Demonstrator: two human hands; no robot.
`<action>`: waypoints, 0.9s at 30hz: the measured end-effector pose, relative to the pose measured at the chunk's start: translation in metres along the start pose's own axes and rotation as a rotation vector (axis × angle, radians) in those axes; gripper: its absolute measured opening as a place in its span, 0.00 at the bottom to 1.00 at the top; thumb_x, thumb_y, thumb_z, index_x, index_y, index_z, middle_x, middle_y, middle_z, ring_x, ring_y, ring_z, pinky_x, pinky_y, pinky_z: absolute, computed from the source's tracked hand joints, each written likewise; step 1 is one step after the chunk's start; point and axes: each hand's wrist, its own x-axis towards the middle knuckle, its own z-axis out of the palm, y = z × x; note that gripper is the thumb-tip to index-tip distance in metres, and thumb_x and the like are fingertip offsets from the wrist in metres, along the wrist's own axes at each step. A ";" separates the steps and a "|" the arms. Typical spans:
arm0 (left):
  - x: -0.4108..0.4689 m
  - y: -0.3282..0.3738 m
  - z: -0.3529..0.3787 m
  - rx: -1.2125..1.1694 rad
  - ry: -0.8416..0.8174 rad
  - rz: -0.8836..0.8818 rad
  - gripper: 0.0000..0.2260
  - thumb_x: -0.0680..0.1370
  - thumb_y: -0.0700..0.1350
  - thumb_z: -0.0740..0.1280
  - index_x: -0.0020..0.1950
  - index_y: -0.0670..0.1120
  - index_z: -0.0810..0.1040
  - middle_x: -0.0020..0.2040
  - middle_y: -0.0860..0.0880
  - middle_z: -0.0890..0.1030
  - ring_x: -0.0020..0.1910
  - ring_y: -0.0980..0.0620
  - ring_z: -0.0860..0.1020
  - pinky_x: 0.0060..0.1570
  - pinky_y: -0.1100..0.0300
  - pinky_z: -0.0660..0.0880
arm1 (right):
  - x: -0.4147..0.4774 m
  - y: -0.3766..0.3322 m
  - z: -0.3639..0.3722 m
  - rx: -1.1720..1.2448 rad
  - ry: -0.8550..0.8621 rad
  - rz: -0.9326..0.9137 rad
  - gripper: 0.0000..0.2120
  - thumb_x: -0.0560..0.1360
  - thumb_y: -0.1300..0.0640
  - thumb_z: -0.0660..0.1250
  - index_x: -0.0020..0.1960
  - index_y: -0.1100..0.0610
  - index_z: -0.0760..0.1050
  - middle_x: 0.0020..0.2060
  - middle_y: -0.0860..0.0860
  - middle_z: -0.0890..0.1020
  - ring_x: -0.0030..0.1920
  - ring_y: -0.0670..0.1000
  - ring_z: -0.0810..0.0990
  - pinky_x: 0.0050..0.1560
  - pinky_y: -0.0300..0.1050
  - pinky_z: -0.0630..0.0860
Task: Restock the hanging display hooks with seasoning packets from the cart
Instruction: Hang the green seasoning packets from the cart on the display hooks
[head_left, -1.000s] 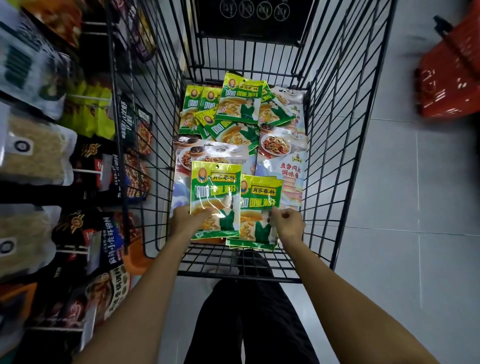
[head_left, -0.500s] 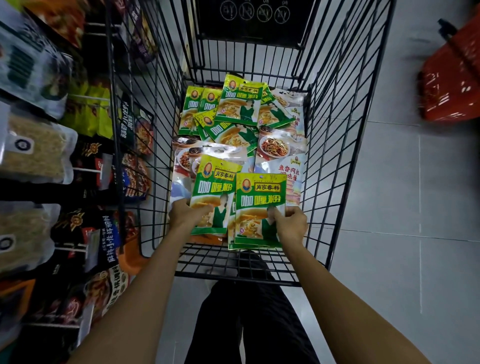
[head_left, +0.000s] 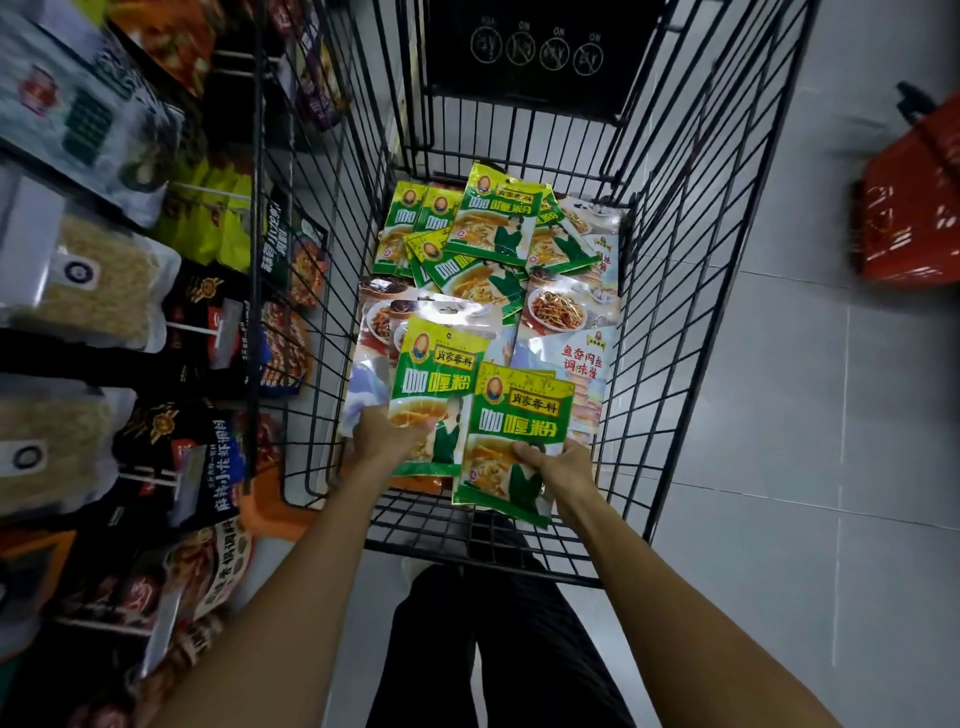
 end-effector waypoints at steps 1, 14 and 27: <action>-0.002 0.000 -0.001 -0.021 0.002 0.000 0.12 0.70 0.42 0.76 0.50 0.40 0.80 0.46 0.43 0.82 0.46 0.45 0.81 0.48 0.53 0.79 | -0.001 -0.003 0.000 0.009 -0.012 -0.006 0.11 0.71 0.61 0.73 0.52 0.62 0.78 0.48 0.58 0.83 0.40 0.53 0.83 0.33 0.41 0.79; -0.100 0.099 -0.124 -0.363 0.249 0.376 0.06 0.73 0.46 0.73 0.43 0.51 0.76 0.42 0.50 0.78 0.40 0.56 0.77 0.44 0.61 0.73 | -0.091 -0.140 0.023 0.089 -0.293 -0.395 0.05 0.73 0.59 0.72 0.43 0.59 0.77 0.34 0.50 0.85 0.35 0.48 0.85 0.32 0.39 0.80; -0.352 0.113 -0.362 -0.533 0.956 0.839 0.09 0.73 0.49 0.71 0.53 0.56 0.78 0.46 0.63 0.79 0.42 0.73 0.75 0.40 0.77 0.71 | -0.382 -0.293 0.133 -0.126 -0.715 -1.168 0.13 0.72 0.55 0.73 0.32 0.57 0.75 0.24 0.49 0.78 0.27 0.50 0.77 0.29 0.45 0.69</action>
